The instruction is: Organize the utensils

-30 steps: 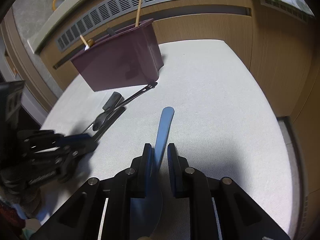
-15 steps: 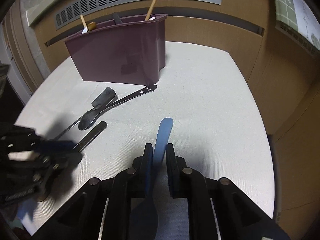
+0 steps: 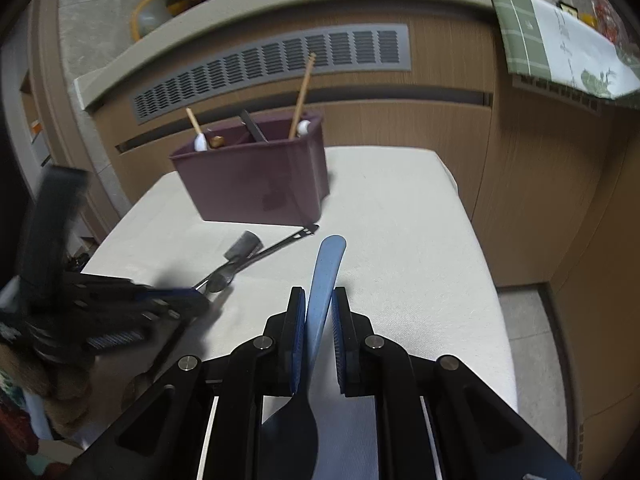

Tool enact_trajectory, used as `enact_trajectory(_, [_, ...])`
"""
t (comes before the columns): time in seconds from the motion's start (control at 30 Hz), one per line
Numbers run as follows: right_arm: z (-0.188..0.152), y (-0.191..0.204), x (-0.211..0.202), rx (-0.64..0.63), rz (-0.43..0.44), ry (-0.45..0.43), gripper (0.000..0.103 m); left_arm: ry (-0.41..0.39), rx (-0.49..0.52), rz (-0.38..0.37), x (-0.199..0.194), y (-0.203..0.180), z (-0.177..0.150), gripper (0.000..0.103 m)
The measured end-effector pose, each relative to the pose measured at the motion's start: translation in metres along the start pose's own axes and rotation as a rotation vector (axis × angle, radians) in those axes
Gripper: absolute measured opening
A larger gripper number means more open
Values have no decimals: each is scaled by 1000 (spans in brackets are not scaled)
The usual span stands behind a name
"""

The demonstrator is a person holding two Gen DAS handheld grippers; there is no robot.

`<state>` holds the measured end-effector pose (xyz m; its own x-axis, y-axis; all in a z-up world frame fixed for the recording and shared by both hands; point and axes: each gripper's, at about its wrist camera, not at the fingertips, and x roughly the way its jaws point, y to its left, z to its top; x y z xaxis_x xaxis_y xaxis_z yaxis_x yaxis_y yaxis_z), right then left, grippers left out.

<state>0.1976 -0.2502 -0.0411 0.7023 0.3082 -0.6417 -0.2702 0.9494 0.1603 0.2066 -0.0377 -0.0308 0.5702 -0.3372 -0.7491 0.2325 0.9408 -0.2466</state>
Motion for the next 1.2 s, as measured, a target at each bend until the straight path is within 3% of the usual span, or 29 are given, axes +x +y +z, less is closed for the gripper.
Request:
enact_trajectory(0.27, [3,16,-7,14,56,2,11,-146,-17,-28,-68,5,-13,11])
enact_trajectory(0.33, [2,19,-9,7,53,4,11,-172,-22,-34,-80,9,-12,5])
enact_trajectory(0.57, [-3,20,-16,3,30,20,11,-219,-34,-34,-94,10,-16,5])
enact_trajectory(0.67, [-6,20,-18,-3,19,34,11,-205,-49,-19,-91,14,-22,5])
enact_trajectory(0.8, [-16,20,-13,-11,-14,72,11,-150,-142,41,-70,34,-34,7])
enact_trajectory(0.93, [-28,18,-12,5,6,95,12,-88,-193,60,-49,45,-53,11])
enact_trajectory(1.03, [-32,22,-8,-19,-7,105,12,-19,-141,14,-35,32,-64,23])
enact_trajectory(1.2, [-37,29,1,-41,19,125,14,57,-23,-19,-21,-3,-77,25])
